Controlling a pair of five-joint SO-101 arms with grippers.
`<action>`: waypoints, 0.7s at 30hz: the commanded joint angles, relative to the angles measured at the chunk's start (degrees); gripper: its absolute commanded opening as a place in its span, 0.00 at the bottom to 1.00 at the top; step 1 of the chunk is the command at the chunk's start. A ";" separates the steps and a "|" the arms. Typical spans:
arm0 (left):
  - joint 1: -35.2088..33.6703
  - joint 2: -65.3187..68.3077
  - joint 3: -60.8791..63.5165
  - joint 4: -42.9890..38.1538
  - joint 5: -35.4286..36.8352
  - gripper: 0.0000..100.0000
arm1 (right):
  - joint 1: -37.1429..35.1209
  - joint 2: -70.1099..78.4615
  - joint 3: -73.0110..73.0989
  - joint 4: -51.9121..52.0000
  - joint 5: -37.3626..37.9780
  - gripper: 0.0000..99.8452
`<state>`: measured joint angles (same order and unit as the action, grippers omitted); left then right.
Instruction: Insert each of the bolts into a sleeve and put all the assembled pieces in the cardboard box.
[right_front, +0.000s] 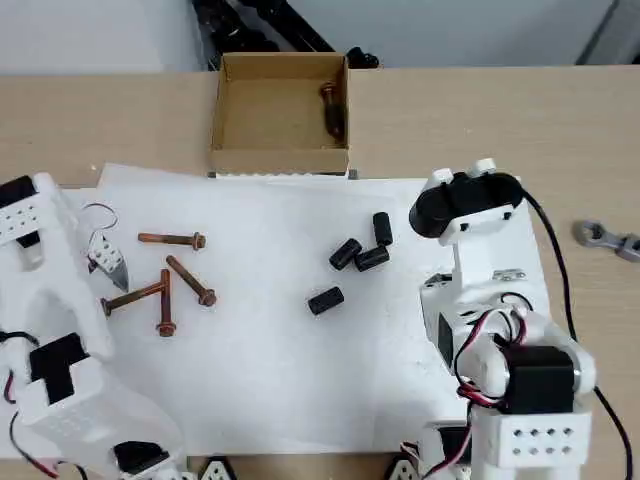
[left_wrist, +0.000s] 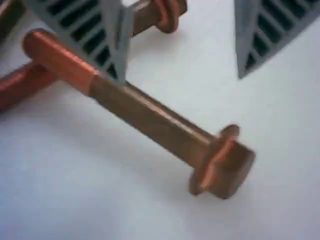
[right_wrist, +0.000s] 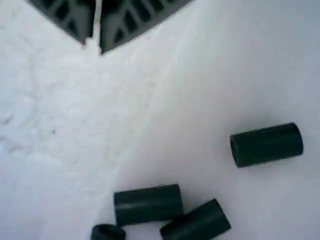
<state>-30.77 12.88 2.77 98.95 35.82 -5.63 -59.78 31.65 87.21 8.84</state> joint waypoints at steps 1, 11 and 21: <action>0.62 -2.64 0.92 1.32 2.37 0.16 | 0.13 0.13 -0.26 -1.19 0.53 0.00; 0.35 -2.64 0.92 1.05 10.20 0.29 | 0.13 0.13 -0.26 -1.01 0.53 0.00; -0.79 -2.02 3.21 -1.67 11.25 0.29 | 0.13 0.13 -0.26 -1.01 0.53 0.00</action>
<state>-31.30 12.79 4.62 98.77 46.81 -5.63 -59.78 31.65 87.21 8.84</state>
